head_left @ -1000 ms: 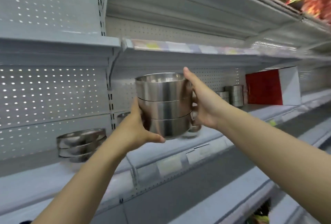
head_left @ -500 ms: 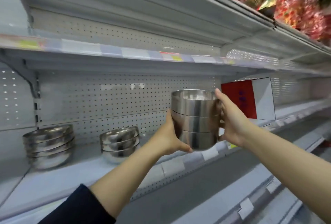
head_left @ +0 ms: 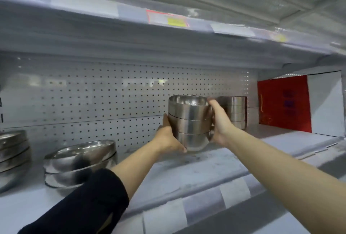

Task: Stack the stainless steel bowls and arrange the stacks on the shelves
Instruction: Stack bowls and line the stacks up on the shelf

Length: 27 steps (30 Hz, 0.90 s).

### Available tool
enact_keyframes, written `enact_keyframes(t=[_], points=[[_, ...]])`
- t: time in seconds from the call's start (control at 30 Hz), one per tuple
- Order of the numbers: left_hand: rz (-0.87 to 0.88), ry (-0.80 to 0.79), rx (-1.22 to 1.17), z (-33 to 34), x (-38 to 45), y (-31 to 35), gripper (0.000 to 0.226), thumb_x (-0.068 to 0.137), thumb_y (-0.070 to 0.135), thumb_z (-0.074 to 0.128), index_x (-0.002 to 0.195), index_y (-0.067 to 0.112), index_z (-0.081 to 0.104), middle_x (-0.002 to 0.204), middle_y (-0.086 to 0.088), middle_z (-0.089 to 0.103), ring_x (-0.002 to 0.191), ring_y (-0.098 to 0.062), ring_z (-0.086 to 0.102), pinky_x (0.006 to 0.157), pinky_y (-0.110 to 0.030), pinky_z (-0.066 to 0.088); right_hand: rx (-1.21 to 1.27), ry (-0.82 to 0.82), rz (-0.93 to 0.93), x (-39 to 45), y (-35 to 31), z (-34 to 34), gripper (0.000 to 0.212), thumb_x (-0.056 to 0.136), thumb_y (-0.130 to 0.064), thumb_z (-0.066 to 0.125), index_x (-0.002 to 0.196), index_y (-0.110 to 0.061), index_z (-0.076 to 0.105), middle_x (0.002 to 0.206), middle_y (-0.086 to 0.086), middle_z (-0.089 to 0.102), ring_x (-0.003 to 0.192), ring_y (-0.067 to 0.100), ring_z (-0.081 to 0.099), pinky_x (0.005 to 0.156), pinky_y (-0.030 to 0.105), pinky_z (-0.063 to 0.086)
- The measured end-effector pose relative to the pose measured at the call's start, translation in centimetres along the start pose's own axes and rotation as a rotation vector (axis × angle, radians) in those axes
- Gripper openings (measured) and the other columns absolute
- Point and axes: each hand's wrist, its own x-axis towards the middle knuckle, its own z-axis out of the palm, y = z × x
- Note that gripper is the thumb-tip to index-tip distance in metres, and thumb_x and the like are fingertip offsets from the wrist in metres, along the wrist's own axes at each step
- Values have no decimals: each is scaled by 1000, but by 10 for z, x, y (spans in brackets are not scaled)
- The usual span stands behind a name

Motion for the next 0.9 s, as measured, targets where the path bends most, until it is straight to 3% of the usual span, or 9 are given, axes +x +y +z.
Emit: enact_keyframes(t=[0.1, 0.2, 0.33, 0.47, 0.6, 0.7, 0.8, 0.9], points=[[-86, 32, 49, 2, 28, -17, 125, 57, 10, 86, 147, 19, 0, 141, -6, 42, 127, -26, 43, 103, -39, 41, -16, -24, 56, 44, 15, 9, 74, 71, -71, 59, 127, -22, 53, 119, 3, 59, 110, 27, 53, 98, 44, 43], [-91, 55, 102, 4, 53, -33, 123, 56, 12, 87, 146, 20, 3, 143, -5, 40, 130, -25, 40, 108, -42, 36, 8, -87, 91, 83, 29, 16, 91, 64, -73, 64, 136, -21, 46, 134, 10, 53, 120, 32, 49, 105, 48, 38], [-111, 97, 99, 5, 79, -51, 114, 57, 8, 85, 143, 18, 11, 141, -5, 41, 131, -24, 38, 109, -41, 33, 39, -223, 70, 129, 48, 22, 86, 63, -71, 66, 131, -23, 48, 127, 8, 53, 109, 27, 53, 100, 47, 42], [-172, 106, 59, 9, 98, -60, 115, 60, 2, 83, 146, 15, 6, 146, -8, 35, 135, -26, 32, 110, -44, 31, 30, -161, 118, 164, 61, 28, 88, 63, -68, 68, 132, -20, 44, 131, 12, 47, 113, 32, 47, 105, 51, 36], [-190, 108, -3, 16, 109, -63, 113, 60, -1, 82, 145, 19, 11, 148, -5, 33, 138, -26, 27, 111, -48, 29, 3, -154, 98, 181, 67, 27, 55, 68, -69, 64, 101, -27, 50, 114, 11, 51, 98, 30, 50, 97, 51, 40], [-218, 92, 15, 16, 111, -61, 114, 60, 2, 82, 145, 23, 10, 148, -2, 31, 138, -24, 26, 112, -44, 28, 9, -178, 89, 184, 66, 27, 50, 71, -69, 61, 98, -30, 48, 98, 5, 51, 89, 26, 50, 84, 44, 42], [-254, 89, 8, 17, 107, -57, 116, 60, 5, 83, 146, 26, 7, 148, -1, 32, 137, -23, 28, 111, -42, 30, -7, -205, 94, 184, 64, 28, 53, 72, -71, 58, 104, -30, 50, 108, 7, 53, 96, 28, 52, 93, 47, 42], [-220, 156, 87, 16, 94, -46, 103, 67, 9, 80, 143, 26, 12, 137, -3, 46, 128, -23, 43, 105, -42, 39, -106, -195, 5, 180, 55, 30, 79, 72, -75, 53, 131, -22, 45, 135, 11, 47, 116, 32, 48, 102, 52, 37]])
